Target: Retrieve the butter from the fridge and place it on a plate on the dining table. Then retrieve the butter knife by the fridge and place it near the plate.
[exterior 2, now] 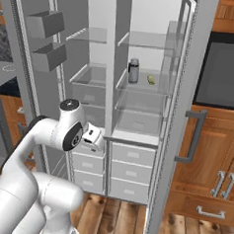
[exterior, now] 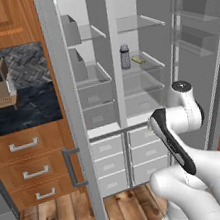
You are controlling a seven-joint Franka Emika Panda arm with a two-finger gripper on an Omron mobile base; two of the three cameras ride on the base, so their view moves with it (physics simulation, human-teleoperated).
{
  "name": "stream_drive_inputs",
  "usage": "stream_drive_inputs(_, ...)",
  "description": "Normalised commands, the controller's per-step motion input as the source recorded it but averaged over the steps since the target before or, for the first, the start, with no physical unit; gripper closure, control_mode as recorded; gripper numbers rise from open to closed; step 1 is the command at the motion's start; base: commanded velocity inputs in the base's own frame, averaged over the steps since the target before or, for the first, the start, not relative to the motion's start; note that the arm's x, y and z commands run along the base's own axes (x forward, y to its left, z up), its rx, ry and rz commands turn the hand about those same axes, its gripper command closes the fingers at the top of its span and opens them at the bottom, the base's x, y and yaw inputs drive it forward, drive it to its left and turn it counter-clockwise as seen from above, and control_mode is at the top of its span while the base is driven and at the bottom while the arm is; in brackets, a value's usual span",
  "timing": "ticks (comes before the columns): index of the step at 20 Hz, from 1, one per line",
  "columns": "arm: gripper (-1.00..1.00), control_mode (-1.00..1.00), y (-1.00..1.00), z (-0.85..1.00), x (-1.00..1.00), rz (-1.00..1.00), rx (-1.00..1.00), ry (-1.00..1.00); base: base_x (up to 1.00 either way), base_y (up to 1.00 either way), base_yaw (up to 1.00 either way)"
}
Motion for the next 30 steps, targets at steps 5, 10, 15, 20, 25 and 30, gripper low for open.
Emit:
stream_drive_inputs(5,-1.0,1.0,0.0,0.0,0.0,0.0,0.0,0.0,0.0,-0.02,0.0)
stream_drive_inputs(10,-1.0,1.0,0.0,0.0,0.0,0.0,0.0,0.0,0.0,-0.03,-0.07)
stream_drive_inputs(15,-1.0,1.0,0.0,0.0,0.0,0.0,0.0,0.0,0.09,-0.08,-0.25)
stream_drive_inputs(20,-1.0,1.0,0.0,0.0,0.0,0.0,0.0,0.0,0.16,-0.27,-0.19)
stream_drive_inputs(25,-1.0,1.0,0.0,0.0,0.0,0.0,0.0,0.0,0.25,-0.43,-0.02)
stream_drive_inputs(30,-1.0,1.0,0.0,0.0,0.0,0.0,0.0,0.0,0.56,-0.09,-0.02)
